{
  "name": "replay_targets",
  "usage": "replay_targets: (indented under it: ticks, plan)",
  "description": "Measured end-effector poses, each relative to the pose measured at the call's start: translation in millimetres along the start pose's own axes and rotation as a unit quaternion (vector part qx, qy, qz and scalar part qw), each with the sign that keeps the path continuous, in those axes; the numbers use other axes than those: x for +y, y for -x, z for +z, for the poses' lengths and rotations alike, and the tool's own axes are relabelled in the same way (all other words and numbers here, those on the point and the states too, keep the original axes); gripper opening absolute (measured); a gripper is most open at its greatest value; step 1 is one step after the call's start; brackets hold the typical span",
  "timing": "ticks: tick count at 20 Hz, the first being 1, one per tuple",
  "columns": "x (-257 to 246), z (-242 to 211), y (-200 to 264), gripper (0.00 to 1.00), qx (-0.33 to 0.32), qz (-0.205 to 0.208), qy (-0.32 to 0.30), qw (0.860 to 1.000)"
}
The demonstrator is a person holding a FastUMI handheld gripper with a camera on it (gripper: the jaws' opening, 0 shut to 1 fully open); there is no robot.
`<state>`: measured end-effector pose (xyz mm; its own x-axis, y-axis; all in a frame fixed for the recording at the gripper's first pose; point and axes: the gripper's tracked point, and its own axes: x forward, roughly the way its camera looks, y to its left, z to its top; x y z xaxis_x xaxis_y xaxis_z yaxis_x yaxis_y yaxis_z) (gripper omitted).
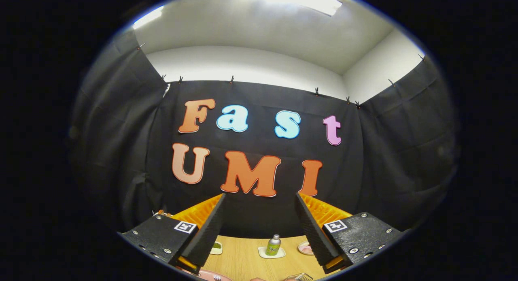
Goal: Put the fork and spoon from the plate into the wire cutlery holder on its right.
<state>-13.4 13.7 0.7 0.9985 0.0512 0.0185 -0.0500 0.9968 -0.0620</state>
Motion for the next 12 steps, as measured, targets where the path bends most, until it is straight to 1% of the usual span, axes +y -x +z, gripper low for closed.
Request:
replay_targets:
  ticks: [4, 7, 8, 10, 12]
  plan:
    - [11.0, -11.4, 3.0, 0.99, 0.021, 0.011, -0.024, 0.999]
    - [15.9, -24.4, 5.8, 0.98, 0.038, 0.019, -0.017, 0.999]
    - [17.8, -36.3, 5.6, 0.98, 0.051, 0.020, -0.011, 0.998]
    - [24.9, -72.1, 6.5, 0.98, 0.099, 0.024, -0.006, 0.995]
    - [40.7, -107.5, 14.1, 0.98, 0.151, 0.047, -0.012, 0.987]
